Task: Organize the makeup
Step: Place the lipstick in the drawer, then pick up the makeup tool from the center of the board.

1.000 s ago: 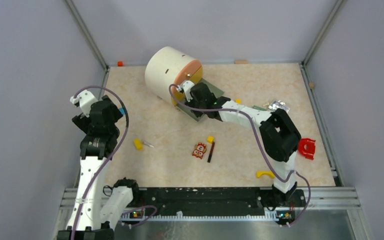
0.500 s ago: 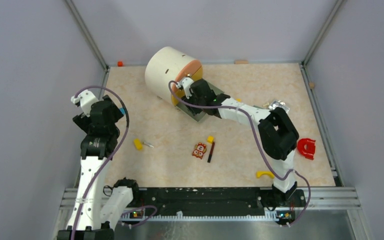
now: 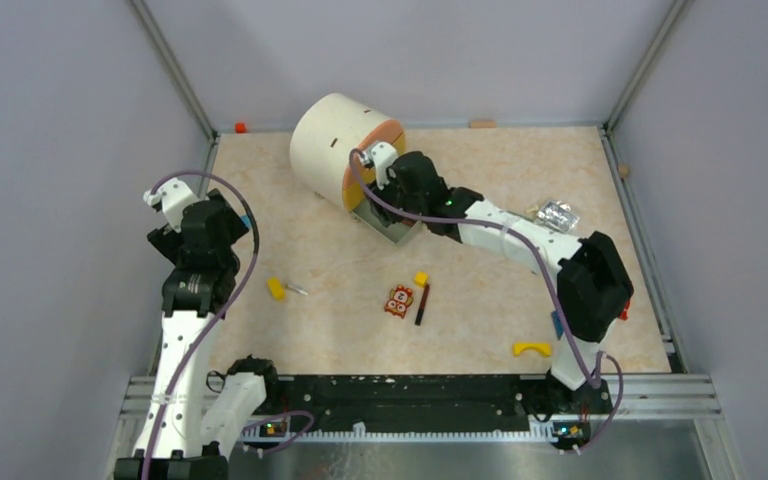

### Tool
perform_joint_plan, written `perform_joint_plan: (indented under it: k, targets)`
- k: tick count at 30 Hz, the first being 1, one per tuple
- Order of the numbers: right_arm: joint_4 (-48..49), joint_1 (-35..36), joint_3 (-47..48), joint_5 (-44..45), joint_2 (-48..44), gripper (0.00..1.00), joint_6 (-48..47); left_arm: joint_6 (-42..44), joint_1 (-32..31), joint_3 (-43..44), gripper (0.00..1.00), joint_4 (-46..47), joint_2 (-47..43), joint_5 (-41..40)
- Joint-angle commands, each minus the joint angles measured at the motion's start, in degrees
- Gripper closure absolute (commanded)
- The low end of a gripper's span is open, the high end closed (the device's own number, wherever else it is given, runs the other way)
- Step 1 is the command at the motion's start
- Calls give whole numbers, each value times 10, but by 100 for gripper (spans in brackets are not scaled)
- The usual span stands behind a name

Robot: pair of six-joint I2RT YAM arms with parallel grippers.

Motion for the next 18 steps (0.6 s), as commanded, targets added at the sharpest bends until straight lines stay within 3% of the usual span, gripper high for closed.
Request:
perform_joint_plan:
  k: [1, 8, 18]
  targets:
    - [32, 58, -13, -37, -30, 51, 13, 8, 3, 0, 1, 20, 0, -4]
    - [85, 123, 22, -95, 63, 47, 67, -12, 3, 7, 1, 8, 3, -31]
    - [87, 175, 109, -111, 196, 36, 48, -14, 3, 7, 1, 7, 3, -34]
